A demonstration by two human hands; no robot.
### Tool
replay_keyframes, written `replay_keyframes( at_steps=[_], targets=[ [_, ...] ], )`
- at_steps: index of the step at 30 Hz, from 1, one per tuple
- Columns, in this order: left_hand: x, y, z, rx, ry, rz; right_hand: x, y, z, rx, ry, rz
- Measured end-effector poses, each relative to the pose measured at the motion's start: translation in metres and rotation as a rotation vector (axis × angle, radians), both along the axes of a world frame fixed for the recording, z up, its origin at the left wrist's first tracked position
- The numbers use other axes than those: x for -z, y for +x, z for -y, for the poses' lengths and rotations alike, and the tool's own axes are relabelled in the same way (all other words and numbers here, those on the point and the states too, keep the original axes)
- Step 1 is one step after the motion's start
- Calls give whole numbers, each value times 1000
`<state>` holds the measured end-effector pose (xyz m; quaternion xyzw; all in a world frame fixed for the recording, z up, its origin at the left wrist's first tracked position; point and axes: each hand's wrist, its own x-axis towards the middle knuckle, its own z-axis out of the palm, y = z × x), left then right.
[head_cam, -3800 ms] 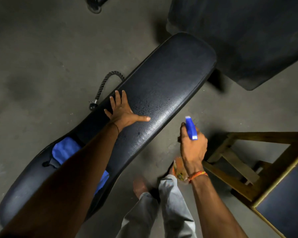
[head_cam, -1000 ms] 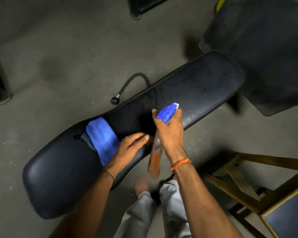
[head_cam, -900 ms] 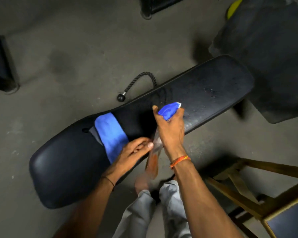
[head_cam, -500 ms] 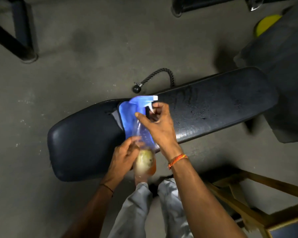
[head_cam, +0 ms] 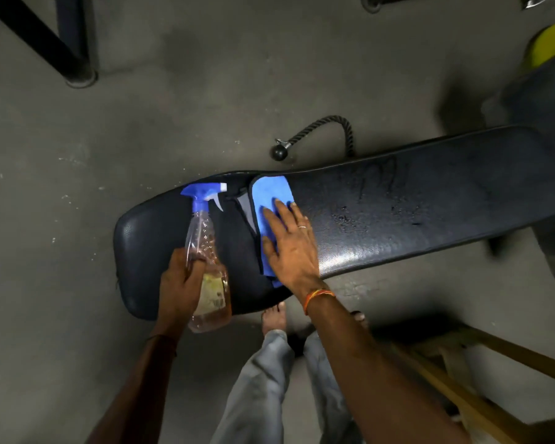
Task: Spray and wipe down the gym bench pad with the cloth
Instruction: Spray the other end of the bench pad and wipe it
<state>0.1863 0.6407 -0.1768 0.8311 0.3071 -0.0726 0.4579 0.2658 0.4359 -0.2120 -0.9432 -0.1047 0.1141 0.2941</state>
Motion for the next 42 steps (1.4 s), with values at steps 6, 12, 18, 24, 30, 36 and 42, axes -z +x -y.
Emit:
replay_keyframes(
  at_steps=[6,12,18,24,30,36,42],
  targets=[
    [13,8,1,69,379,-50,33,-13,3,-147,-265,-14],
    [3,29,36,295,612,236,35,-32,12,-61,-311,23],
    [22,78,102,460,386,243,26,-57,42,151,-365,-6],
    [74,97,104,552,621,81,35,23,45,60,-365,60],
    [76,100,106,536,745,-4,44,90,45,82,-396,35],
    [71,100,105,551,725,-16,30,-7,62,-33,-388,11],
    [75,100,104,561,748,23,38,42,76,131,-362,32]
  ],
)
